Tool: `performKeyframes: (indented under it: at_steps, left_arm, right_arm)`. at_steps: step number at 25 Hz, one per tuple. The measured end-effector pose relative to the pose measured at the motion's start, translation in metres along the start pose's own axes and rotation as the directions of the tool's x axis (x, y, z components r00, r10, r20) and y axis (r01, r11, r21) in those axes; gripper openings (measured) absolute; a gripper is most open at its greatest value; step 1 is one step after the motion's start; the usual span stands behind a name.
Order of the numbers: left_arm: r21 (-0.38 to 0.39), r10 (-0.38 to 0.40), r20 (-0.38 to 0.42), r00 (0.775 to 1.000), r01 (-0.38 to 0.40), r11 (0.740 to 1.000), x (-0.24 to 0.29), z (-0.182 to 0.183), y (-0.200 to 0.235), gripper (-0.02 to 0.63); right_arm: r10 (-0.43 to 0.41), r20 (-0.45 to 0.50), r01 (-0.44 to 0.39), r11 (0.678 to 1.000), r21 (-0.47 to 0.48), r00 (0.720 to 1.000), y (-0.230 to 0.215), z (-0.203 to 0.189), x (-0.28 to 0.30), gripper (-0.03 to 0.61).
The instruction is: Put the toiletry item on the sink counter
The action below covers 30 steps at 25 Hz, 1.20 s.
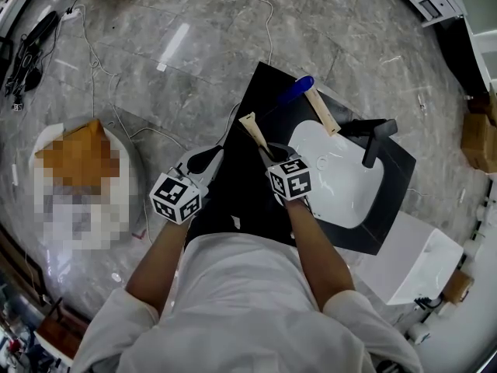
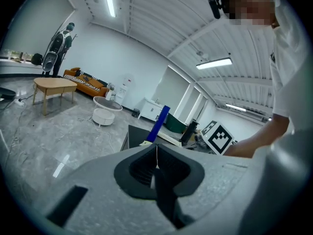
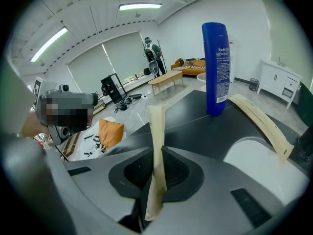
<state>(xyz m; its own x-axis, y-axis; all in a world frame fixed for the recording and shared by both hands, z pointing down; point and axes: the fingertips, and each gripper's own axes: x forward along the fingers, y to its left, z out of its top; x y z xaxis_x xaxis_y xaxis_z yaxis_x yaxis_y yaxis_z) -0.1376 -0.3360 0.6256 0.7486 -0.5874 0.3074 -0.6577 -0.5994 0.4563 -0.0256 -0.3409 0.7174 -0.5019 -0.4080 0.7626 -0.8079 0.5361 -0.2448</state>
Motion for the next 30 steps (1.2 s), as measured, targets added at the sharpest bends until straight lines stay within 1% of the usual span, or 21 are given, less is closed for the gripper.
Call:
performKeyframes:
  at_steps: [3, 5, 13, 20, 25, 30]
  left_arm:
    - [-0.03, 0.049, -0.083, 0.995, -0.051, 0.998, 0.002, -0.018, 0.01, 0.018]
    - [-0.045, 0.067, -0.112, 0.992, -0.072, 0.996, 0.001, -0.024, 0.015, 0.018]
    - [-0.052, 0.063, -0.106, 0.992, -0.069, 0.996, -0.003, -0.021, 0.016, 0.018]
    - [-0.058, 0.053, -0.105, 0.993, -0.06, 0.997, -0.006, -0.023, 0.013, 0.018]
    - [-0.054, 0.051, -0.098, 0.994, -0.056, 0.997, -0.005, -0.022, 0.011, 0.018]
    - [-0.047, 0.048, -0.089, 0.995, -0.053, 0.998, -0.005, -0.014, 0.007, 0.018]
  right_arm:
    - [-0.006, -0.005, 0.006, 1.0, 0.001, 1.0, -0.001, -0.001, 0.003, 0.043]
    - [-0.01, -0.01, 0.01, 1.0, 0.001, 1.0, -0.002, -0.002, 0.004, 0.043]
    - [-0.028, -0.012, 0.028, 0.999, -0.025, 1.0, -0.002, -0.002, 0.006, 0.043]
    - [-0.014, 0.001, 0.014, 0.999, -0.028, 1.0, 0.002, 0.0, 0.006, 0.048]
    - [-0.019, 0.009, 0.019, 0.999, -0.037, 1.0, 0.0, 0.0, 0.005, 0.101]
    - [-0.033, 0.043, 0.035, 0.998, -0.048, 0.999, -0.002, 0.013, -0.006, 0.107]
